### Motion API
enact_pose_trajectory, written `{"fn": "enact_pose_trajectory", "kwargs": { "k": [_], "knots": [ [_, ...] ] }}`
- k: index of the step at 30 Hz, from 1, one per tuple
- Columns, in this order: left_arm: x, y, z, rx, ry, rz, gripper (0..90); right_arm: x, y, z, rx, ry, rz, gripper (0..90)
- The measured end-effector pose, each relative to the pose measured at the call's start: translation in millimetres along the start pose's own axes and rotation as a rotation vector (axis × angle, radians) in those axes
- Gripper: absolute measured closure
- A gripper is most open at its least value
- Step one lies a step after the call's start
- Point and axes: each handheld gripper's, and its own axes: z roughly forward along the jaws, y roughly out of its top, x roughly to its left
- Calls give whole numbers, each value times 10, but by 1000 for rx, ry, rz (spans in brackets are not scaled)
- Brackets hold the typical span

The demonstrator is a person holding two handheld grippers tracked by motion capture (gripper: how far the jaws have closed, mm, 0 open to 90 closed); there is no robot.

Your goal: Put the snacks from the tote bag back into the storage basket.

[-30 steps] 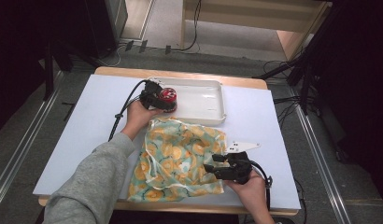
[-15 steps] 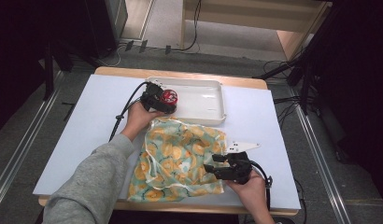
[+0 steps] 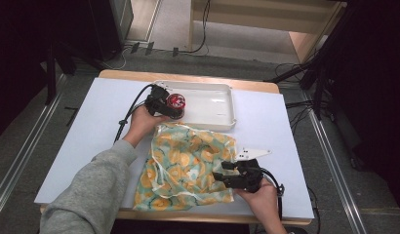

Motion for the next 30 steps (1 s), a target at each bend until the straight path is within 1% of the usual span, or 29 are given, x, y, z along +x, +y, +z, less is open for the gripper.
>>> {"fn": "enact_pose_trajectory", "kwargs": {
  "k": [3,5,7,8,9,10,11,14,16,17,18,19,20,22,23,24,26,27,29,30],
  "knots": [
    [-3,6,-59,10,-7,6,221,-2,-1,-2,2,-1,1,456],
    [4,3,-105,0,-20,-3,222,-4,-2,2,3,-3,0,456],
    [6,-2,-160,-6,-15,-3,223,-2,0,5,3,-2,-6,456],
    [8,-5,-187,-12,-9,-9,222,1,-1,5,3,-2,-4,456],
    [8,-5,-187,-12,-9,-9,222,1,-1,5,3,-2,-4,456],
    [19,-12,-241,-28,-15,-35,223,0,-1,5,3,-3,-6,456],
    [19,-12,-241,-28,-15,-35,222,0,-1,5,3,-3,-6,456],
    [28,-26,-340,-47,-8,-54,225,-4,-2,7,3,-4,-6,456],
    [29,-32,-384,-52,-21,-55,246,-2,0,8,3,-4,-4,456],
    [29,-32,-384,-52,-21,-55,276,-2,0,8,3,-4,-4,456],
    [22,-36,-419,-50,-29,-42,276,-1,0,8,4,-5,-4,456],
    [8,-44,-447,-61,-41,-27,433,0,0,8,4,-5,-6,456],
    [-17,-51,-491,-73,-42,-15,477,2,-1,8,4,-5,-5,456],
    [-36,-65,-535,-91,-51,-7,552,1,-4,8,4,-6,-10,456],
    [-36,-65,-535,-91,-51,-7,593,3,-6,6,7,-7,-8,456],
    [-51,-77,-572,-95,-59,1,655,4,-7,6,8,-7,-9,456],
    [-57,-85,-584,-86,-77,3,735,6,-6,6,8,-7,-8,456],
    [-66,-90,-585,-78,-74,9,780,7,-6,6,7,-7,-8,456],
    [-81,-97,-570,-65,-77,17,825,7,-6,6,9,-7,-8,456],
    [-100,-107,-556,-63,-86,22,856,7,-5,6,9,-8,-8,456]
  ]
}}
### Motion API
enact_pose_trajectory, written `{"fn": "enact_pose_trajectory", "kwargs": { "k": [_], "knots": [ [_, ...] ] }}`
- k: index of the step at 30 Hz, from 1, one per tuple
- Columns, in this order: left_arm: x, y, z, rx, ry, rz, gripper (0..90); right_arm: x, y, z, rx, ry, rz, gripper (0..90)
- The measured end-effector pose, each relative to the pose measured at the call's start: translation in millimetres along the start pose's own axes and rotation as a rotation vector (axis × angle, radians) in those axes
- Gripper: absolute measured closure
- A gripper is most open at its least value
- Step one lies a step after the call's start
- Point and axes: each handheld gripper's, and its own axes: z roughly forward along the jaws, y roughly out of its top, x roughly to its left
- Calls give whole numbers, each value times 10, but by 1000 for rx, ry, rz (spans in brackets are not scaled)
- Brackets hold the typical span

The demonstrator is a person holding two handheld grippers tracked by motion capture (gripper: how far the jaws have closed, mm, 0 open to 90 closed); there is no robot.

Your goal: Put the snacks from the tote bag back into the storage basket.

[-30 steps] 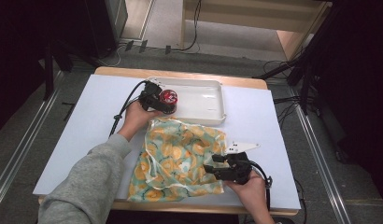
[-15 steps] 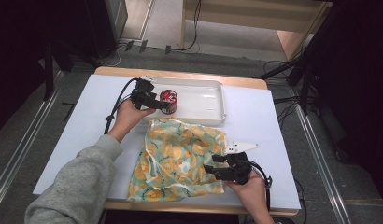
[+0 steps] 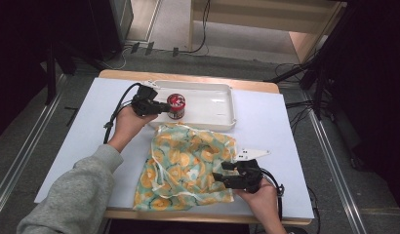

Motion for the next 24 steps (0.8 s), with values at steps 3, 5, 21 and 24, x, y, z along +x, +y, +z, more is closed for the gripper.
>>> {"fn": "enact_pose_trajectory", "kwargs": {
  "k": [3,5,21,24],
  "knots": [
    [-17,-10,40,15,-2,-3,900,-1,0,0,-1,0,1,456],
    [-21,-14,57,16,-1,-3,900,-1,0,0,-1,0,1,456],
    [-120,-16,327,50,-6,2,900,-1,-3,-5,-1,2,2,456],
    [-98,-29,335,51,4,-3,900,-1,-2,-5,-1,3,2,456]
  ]
}}
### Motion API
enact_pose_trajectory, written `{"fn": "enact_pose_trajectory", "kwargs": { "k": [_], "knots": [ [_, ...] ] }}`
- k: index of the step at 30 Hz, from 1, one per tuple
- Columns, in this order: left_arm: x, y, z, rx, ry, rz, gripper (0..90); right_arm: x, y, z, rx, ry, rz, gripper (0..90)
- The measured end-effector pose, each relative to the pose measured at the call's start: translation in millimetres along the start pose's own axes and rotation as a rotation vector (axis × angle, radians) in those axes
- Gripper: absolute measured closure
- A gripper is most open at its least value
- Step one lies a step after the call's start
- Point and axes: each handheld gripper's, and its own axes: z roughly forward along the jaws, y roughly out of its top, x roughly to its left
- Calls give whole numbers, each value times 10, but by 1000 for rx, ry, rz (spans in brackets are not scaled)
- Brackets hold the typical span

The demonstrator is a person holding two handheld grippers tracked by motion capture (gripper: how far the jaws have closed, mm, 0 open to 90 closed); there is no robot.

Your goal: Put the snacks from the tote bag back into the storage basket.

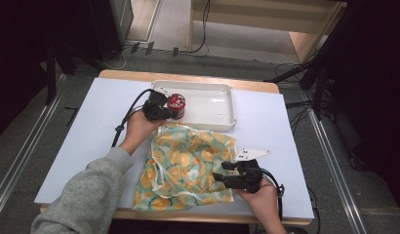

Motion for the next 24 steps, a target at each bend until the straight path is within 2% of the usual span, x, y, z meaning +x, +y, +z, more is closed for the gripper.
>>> {"fn": "enact_pose_trajectory", "kwargs": {
  "k": [5,24],
  "knots": [
    [30,-13,-6,-1,4,-10,900,-1,1,3,0,-1,-3,456],
    [56,-16,-58,0,19,-9,900,2,1,4,2,-2,-5,457]
  ]
}}
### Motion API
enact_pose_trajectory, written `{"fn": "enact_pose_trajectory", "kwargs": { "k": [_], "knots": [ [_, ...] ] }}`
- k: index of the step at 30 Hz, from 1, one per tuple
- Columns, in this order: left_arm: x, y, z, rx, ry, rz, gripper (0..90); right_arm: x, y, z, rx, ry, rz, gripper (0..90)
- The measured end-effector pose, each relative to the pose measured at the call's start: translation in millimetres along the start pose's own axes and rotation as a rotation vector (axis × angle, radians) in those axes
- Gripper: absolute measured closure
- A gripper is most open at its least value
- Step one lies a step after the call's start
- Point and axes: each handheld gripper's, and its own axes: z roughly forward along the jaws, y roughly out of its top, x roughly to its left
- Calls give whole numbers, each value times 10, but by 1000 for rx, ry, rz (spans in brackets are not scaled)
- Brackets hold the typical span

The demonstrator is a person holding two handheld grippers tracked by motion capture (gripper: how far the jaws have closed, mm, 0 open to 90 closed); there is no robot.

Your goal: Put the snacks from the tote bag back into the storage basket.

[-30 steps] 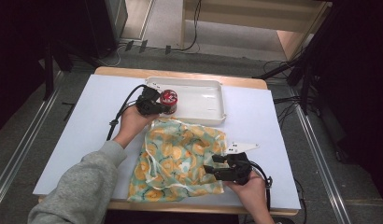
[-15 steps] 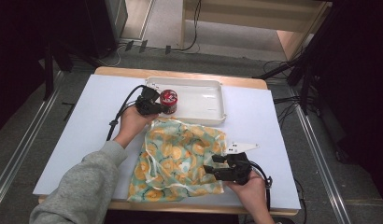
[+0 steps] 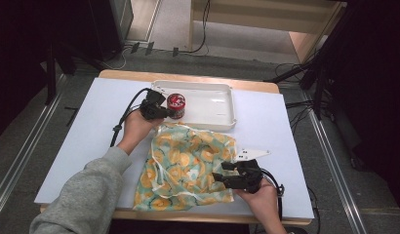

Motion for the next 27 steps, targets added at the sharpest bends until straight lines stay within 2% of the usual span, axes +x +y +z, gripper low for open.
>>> {"fn": "enact_pose_trajectory", "kwargs": {
  "k": [5,14,21,27],
  "knots": [
    [34,-20,-28,-13,-4,-14,900,-1,0,0,2,1,0,457],
    [70,-24,-47,-14,11,-16,900,3,1,5,3,1,-1,458],
    [137,-35,-71,-21,19,-43,900,4,1,6,5,1,-1,459],
    [164,-27,-80,-22,34,-44,900,2,2,6,5,2,1,458]
  ]
}}
